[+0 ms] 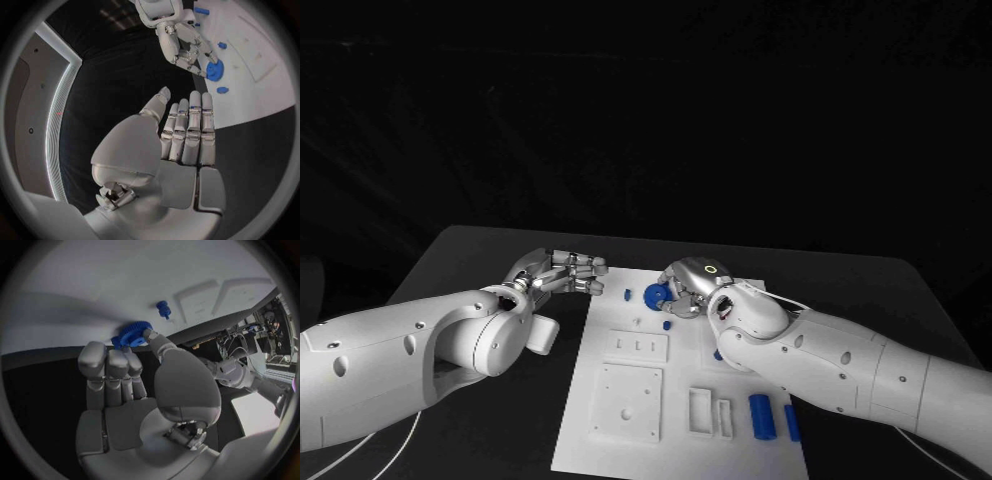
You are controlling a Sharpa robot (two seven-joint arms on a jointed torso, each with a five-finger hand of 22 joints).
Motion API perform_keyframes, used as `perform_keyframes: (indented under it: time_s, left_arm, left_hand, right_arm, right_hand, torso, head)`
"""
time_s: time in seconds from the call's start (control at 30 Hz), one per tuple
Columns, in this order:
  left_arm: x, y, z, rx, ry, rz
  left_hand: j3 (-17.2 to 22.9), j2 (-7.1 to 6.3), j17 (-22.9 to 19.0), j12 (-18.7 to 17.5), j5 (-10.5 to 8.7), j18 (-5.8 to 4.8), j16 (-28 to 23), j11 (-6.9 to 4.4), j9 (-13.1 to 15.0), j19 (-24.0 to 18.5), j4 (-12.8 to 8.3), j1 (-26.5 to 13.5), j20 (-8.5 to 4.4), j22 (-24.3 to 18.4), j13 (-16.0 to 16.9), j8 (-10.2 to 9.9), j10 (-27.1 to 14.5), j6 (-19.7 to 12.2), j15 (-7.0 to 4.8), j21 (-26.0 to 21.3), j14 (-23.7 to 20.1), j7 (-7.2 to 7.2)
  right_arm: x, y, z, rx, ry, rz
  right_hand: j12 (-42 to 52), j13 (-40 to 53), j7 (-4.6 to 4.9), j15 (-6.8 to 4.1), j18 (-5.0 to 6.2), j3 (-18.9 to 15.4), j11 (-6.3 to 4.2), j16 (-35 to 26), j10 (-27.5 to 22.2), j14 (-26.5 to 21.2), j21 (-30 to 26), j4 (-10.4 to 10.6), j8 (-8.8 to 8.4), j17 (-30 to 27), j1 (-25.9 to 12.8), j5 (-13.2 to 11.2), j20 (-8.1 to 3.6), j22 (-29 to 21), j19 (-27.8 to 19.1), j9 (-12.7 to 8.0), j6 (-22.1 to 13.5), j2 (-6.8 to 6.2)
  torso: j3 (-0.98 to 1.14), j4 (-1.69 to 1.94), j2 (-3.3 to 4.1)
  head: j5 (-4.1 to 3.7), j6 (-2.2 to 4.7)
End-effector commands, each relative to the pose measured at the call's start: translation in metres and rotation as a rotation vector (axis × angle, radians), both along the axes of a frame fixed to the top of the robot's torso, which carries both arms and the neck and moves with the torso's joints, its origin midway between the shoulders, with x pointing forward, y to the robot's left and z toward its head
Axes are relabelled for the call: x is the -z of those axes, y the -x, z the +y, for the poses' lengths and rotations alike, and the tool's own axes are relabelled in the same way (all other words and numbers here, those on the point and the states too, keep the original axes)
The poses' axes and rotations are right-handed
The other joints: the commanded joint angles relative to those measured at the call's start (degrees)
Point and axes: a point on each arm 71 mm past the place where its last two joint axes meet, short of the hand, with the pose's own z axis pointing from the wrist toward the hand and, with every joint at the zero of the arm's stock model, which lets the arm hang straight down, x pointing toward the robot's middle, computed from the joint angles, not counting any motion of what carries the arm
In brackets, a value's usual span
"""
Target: Assemble the parts on the task board
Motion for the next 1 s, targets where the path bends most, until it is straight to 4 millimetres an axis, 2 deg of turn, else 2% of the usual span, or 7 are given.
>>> perform_keyframes:
  time_s: [0.03,0.23,0.3,0.33,0.47,0.87,1.0]
  left_arm:
    - [-0.001,0.000,-0.002,0.006,0.003,-0.002]
    - [-0.001,0.000,-0.003,0.009,0.005,0.003]
    - [-0.001,0.000,-0.002,0.009,0.006,0.005]
    - [-0.001,0.000,-0.002,0.008,0.006,0.006]
    - [-0.001,0.000,-0.002,0.007,0.006,0.008]
    - [-0.001,0.000,0.001,0.002,0.006,0.008]
    - [-0.001,-0.001,0.002,-0.001,0.006,0.006]
  left_hand:
    - [-0.06,-0.10,-0.03,0.01,0.13,0.20,0.09,-0.10,-0.01,0.43,0.38,-0.69,0.00,-0.11,0.08,-0.08,-0.46,-0.31,0.03,-0.39,-0.24,-0.04]
    - [0.19,-0.37,-0.03,0.01,0.17,0.16,0.19,-0.06,-0.01,1.21,1.82,-1.05,0.10,-1.10,0.09,-0.09,-0.58,-0.48,0.09,-1.50,-0.33,-0.05]
    - [0.31,-0.22,-0.03,0.01,0.93,0.16,0.19,-0.05,-0.01,1.32,2.29,-1.24,0.10,-1.28,0.09,-0.08,-0.65,-0.51,0.11,-1.69,-0.37,-0.05]
    - [0.47,-0.29,-0.03,0.01,1.46,0.17,0.18,-0.05,-0.01,1.36,2.28,-1.07,0.08,-1.33,0.09,-0.07,-0.66,-0.51,0.11,-1.74,-0.41,-0.04]
    - [3.48,-2.09,-0.03,0.03,2.06,0.17,0.30,-0.03,0.02,2.05,4.23,-0.94,0.08,-2.14,0.09,0.03,-0.69,-0.55,0.11,-2.59,-0.45,0.00]
    - [3.48,-2.09,-0.03,0.03,2.06,0.17,0.30,-0.03,0.02,2.05,4.23,-0.94,0.08,-2.14,0.09,0.03,-0.69,-0.55,0.11,-2.59,-0.45,0.00]
    - [3.37,-2.23,-0.03,0.00,2.13,0.15,0.28,0.00,-0.01,2.01,4.48,-0.73,0.05,-2.11,0.08,-0.07,-0.79,-0.56,0.11,-2.55,-0.46,0.01]
  right_arm:
    - [0.003,0.000,0.002,-0.016,0.005,0.027]
    - [0.003,0.000,0.001,-0.012,-0.002,0.039]
    - [0.003,0.000,0.000,-0.011,-0.005,0.042]
    - [0.003,0.000,0.000,-0.011,-0.006,0.043]
    - [0.004,0.000,-0.002,-0.010,-0.013,0.052]
    - [-0.004,0.002,-0.013,0.006,-0.104,-0.010]
    - [-0.009,0.004,-0.020,-0.008,-0.182,-0.035]
  right_hand:
    - [-0.34,-0.05,0.14,0.12,0.58,0.37,0.39,-0.08,-0.20,0.06,0.32,1.63,-0.32,0.06,-1.18,6.34,0.20,6.50,3.05,-0.06,0.07,0.45]
    - [-0.23,-0.04,0.15,0.14,0.65,3.95,0.36,-0.02,-0.28,0.03,0.46,2.85,-0.27,0.07,-3.71,9.67,0.26,6.52,3.09,-0.02,1.02,0.28]
    - [-0.14,0.02,0.06,0.06,0.61,7.39,0.24,0.04,-0.30,0.03,0.52,2.92,-0.32,0.10,-4.92,9.28,0.18,6.53,3.11,-0.01,1.83,-0.54]
    - [-0.33,0.01,-0.01,-0.21,0.61,12.72,-0.12,-0.05,-0.71,-0.07,0.53,2.70,-0.32,0.03,-6.97,8.51,-0.01,6.54,3.09,-0.05,2.67,-1.21]
    - [0.09,0.27,-0.33,-0.24,0.45,16.26,-0.14,0.00,-0.30,0.01,0.59,0.89,-0.25,0.06,-9.66,9.44,-0.11,6.53,3.05,0.10,3.95,0.08]
    - [0.04,0.25,-0.37,-0.23,0.45,14.20,-0.09,0.00,-0.12,0.04,0.67,1.19,-0.24,0.03,-10.34,9.30,-0.12,6.52,3.13,0.09,3.72,-0.32]
    - [-0.20,0.01,-0.22,-0.07,0.54,9.42,0.04,-0.55,-0.19,-0.05,0.12,1.90,-0.28,-0.56,-8.52,9.69,0.03,6.42,3.06,0.07,3.07,-0.55]
  torso:
    - [-0.01,-0.04,-0.03]
    - [-0.02,-0.03,-0.05]
    - [-0.02,-0.02,-0.06]
    - [-0.03,-0.06,-0.07]
    - [0.01,-0.03,-0.06]
    - [0.07,-0.15,-0.05]
    - [0.14,-0.20,-0.10]
  head:
    - [-0.31,-0.25]
    - [-0.64,-0.35]
    - [-0.75,-0.33]
    - [-0.74,-0.32]
    - [-0.75,-0.47]
    - [-1.01,-0.33]
    - [-1.21,-0.05]
